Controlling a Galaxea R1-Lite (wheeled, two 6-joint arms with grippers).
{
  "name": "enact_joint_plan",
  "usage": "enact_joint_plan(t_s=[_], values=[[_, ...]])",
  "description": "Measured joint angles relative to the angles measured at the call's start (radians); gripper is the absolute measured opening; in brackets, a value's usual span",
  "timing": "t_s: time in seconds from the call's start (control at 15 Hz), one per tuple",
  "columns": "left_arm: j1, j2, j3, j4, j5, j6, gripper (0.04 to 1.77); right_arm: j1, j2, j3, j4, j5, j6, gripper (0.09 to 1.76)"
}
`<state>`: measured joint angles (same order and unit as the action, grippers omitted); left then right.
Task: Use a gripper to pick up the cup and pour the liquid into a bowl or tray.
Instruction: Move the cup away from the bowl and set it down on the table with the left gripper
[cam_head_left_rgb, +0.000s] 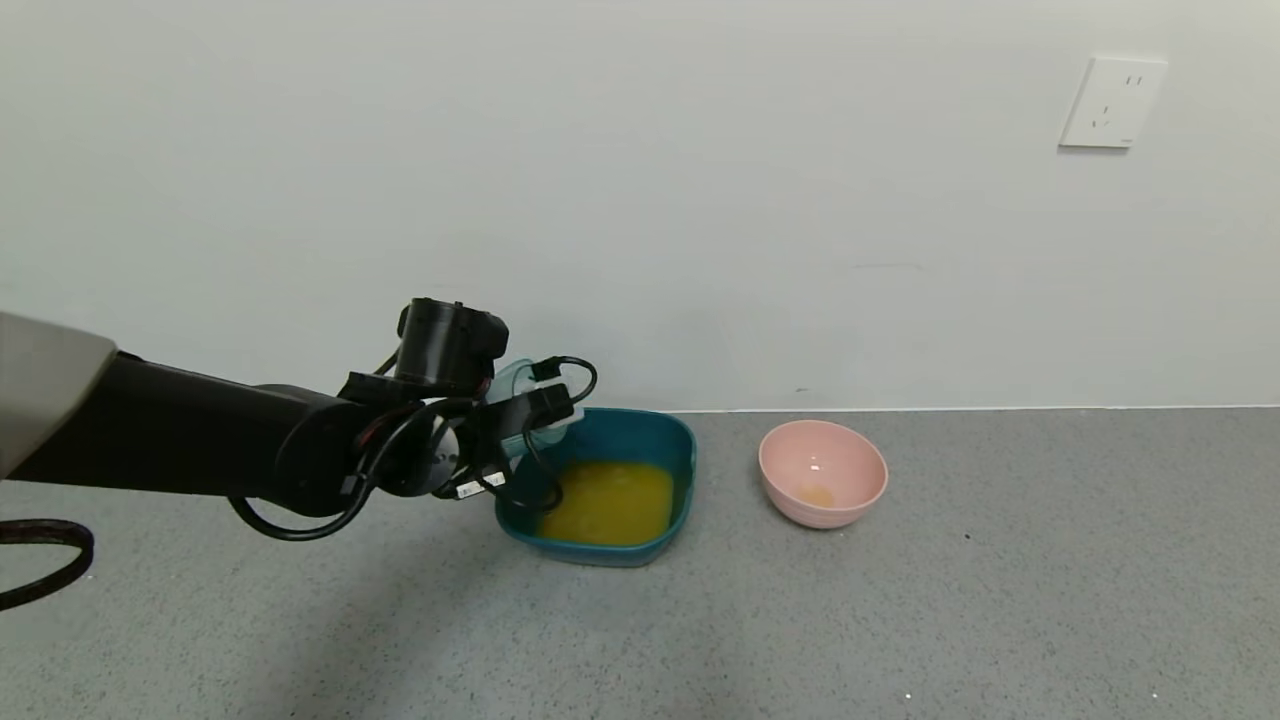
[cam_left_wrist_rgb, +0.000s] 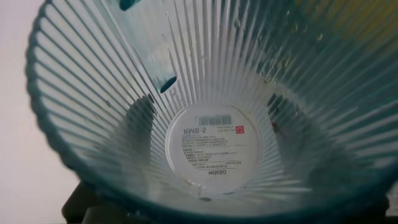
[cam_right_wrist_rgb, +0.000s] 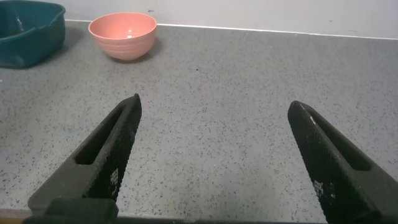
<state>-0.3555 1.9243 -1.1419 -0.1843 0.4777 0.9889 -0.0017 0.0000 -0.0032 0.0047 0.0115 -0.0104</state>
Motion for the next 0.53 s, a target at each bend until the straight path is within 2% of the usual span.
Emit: enact_joint_plan(t_s=[0.2, 0.4, 0.53], values=[[0.029, -0.04, 0.016, 0.0, -0.065, -0.171, 1.28, 0.0, 0.0, 0.0, 0.0, 0.0, 0.0, 1.71], [0.039, -0.063, 0.017, -0.001, -0.073, -0.363, 1.28, 0.0, 0.0, 0.0, 0.0, 0.0, 0.0, 1.71], [0.039, -0.072, 0.008, 0.0, -0.073, -0.525, 1.28, 0.0, 0.0, 0.0, 0.0, 0.0, 0.0, 1.71]])
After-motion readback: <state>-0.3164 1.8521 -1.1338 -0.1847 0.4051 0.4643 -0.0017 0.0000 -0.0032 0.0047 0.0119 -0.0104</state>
